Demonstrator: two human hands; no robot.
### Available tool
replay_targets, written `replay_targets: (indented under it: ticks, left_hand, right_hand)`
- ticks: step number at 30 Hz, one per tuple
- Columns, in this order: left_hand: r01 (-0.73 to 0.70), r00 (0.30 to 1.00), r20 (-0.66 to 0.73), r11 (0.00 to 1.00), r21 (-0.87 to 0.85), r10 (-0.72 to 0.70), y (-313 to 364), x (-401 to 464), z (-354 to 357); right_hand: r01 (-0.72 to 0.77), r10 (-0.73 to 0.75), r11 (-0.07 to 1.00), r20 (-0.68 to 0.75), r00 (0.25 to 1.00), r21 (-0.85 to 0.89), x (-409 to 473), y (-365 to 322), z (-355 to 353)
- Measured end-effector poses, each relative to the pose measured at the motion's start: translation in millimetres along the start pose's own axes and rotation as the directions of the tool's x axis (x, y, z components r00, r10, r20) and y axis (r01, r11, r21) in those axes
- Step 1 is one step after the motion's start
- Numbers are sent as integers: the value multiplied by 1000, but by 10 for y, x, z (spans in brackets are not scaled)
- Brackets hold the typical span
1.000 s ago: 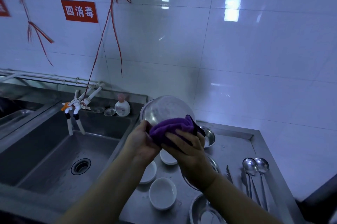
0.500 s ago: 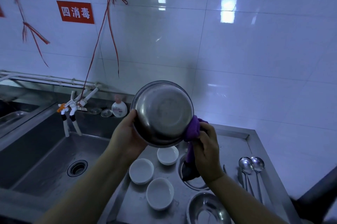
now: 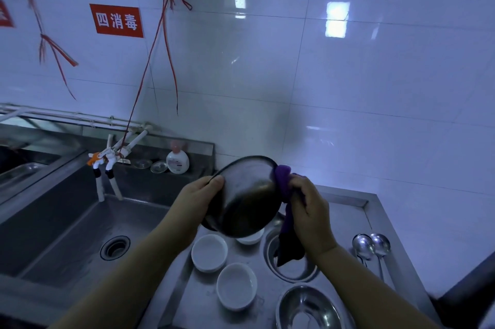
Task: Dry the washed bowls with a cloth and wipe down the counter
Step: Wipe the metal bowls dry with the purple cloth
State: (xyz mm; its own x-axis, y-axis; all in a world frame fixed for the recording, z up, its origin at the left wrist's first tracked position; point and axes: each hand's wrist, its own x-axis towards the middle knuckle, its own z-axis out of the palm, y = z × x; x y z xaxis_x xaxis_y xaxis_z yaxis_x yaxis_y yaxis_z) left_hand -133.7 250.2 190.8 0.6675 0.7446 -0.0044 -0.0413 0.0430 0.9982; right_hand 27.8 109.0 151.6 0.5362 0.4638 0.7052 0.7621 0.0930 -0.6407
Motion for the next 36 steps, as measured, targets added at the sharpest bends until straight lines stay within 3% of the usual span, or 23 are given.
replay_targets:
  ticks: [3, 6, 10, 12, 14, 16, 17, 19, 22, 25, 27, 29, 31, 35, 36]
  left_hand:
    - [-33, 999, 20, 987, 156, 31, -64, -14, 39]
    - [-93, 987, 142, 983, 160, 70, -87, -47, 92]
    - [-300, 943, 246, 892, 339, 224, -102, -59, 117]
    - [-427, 904, 264, 716, 552, 336, -139, -37, 85]
    - [-520, 816, 321, 368, 771, 481, -177, -21, 17]
    - [-549, 721, 447, 43, 835, 530, -245, -24, -55]
    - [-559, 693, 506, -61, 827, 513, -283, -32, -84]
    - [-606, 663, 606, -159, 779, 440, -362, -50, -135]
    - [-681, 613, 710, -225, 697, 347, -450, -114, -138]
    - [-744, 523, 779, -261, 615, 346, -515, -202, -86]
    - [-771, 472, 810, -283, 571, 348, -560, -259, -67]
    - [-784, 447, 827, -297, 546, 341, -625, -297, -85]
    - [-787, 455, 828, -287, 546, 327, -722, -313, -156]
    - [-782, 523, 813, -235, 577, 256, -946, -310, -382]
    - [-772, 550, 797, -213, 599, 248, -986, -296, -451]
  right_hand:
    - [160, -158, 985, 38, 987, -70, 16, -53, 38]
    - [304, -289, 937, 105, 952, -170, -19, -88, 91]
    - [489, -458, 844, 177, 871, -220, -157, -96, 129]
    - [473, -450, 859, 153, 880, -193, -188, -89, 71]
    - [345, -349, 918, 11, 937, -194, -153, -85, -35]
    - [235, -264, 949, -123, 957, -209, -53, -110, -140]
    - [222, -254, 952, -140, 957, -209, 7, -133, -177]
    - [243, -262, 949, -74, 962, -198, 114, -183, -198]
    - [340, -295, 896, 190, 936, -286, 178, -217, -104]
    - [520, -265, 725, 515, 815, -451, 144, -185, 80]
    - [557, -157, 675, 644, 749, -484, 76, -140, 208]
    - [529, -63, 699, 694, 717, -482, -7, -82, 309]
    - [509, -36, 737, 726, 687, -445, -107, -35, 394]
    - [536, 61, 759, 860, 507, -370, -358, 44, 560]
    - [534, 68, 762, 865, 496, -366, -395, 26, 593]
